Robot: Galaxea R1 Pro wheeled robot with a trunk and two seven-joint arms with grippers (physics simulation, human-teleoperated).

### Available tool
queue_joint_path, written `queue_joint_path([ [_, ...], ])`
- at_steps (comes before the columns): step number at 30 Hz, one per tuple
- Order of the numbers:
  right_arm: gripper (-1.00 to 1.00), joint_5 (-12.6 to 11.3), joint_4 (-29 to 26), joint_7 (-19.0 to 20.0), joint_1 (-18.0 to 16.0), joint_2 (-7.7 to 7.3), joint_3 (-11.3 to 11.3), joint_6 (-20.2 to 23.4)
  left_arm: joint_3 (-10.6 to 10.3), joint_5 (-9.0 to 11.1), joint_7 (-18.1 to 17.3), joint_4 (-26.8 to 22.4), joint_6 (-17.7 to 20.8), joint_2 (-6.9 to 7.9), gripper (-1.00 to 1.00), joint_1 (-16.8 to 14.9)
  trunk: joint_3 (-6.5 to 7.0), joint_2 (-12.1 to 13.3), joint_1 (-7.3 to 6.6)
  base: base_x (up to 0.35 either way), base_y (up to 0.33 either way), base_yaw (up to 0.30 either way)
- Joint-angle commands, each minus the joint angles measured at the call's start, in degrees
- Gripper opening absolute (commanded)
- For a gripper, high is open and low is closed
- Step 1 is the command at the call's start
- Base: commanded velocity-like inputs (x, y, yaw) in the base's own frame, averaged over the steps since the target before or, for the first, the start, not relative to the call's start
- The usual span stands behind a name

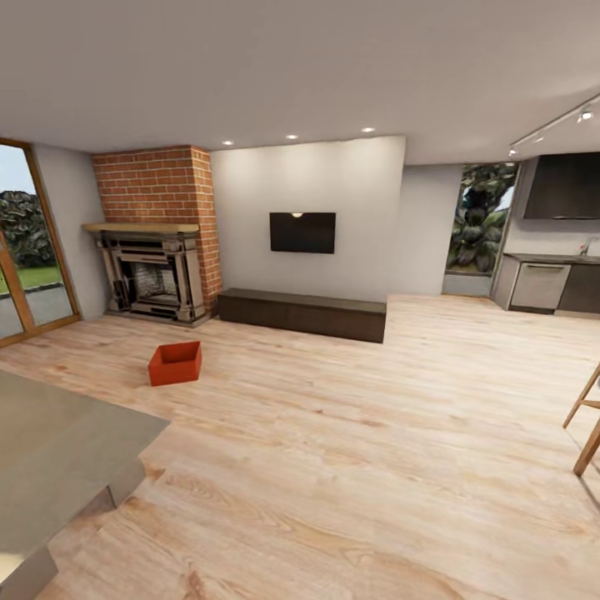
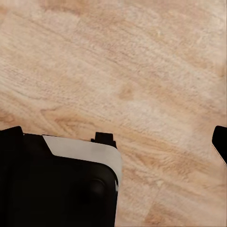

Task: Move the two storage containers from the living room to the garage. In the garage, place one container on the floor and stack the other container on top of it (either order is fine).

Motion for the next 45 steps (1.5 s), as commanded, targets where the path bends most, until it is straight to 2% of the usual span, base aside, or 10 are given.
queue_joint_path([
  [1, 1.00, -0.54, 0.17, -0.03, -0.08, 0.02, 0.49, -0.33, -0.22, 0.40, 0.11, 0.03, -0.17, -0.01, 1.00, -0.04, -0.08, -0.05, 0.04, 0.322, 0.000, 0.000],
  [45, 1.00, -0.71, 0.17, -0.03, -0.08, 0.20, 0.21, -0.50, -0.23, 0.35, 0.11, 0.03, -0.26, -0.01, 1.00, -0.05, -0.08, -0.05, 0.04, 0.322, 0.000, 0.000],
])
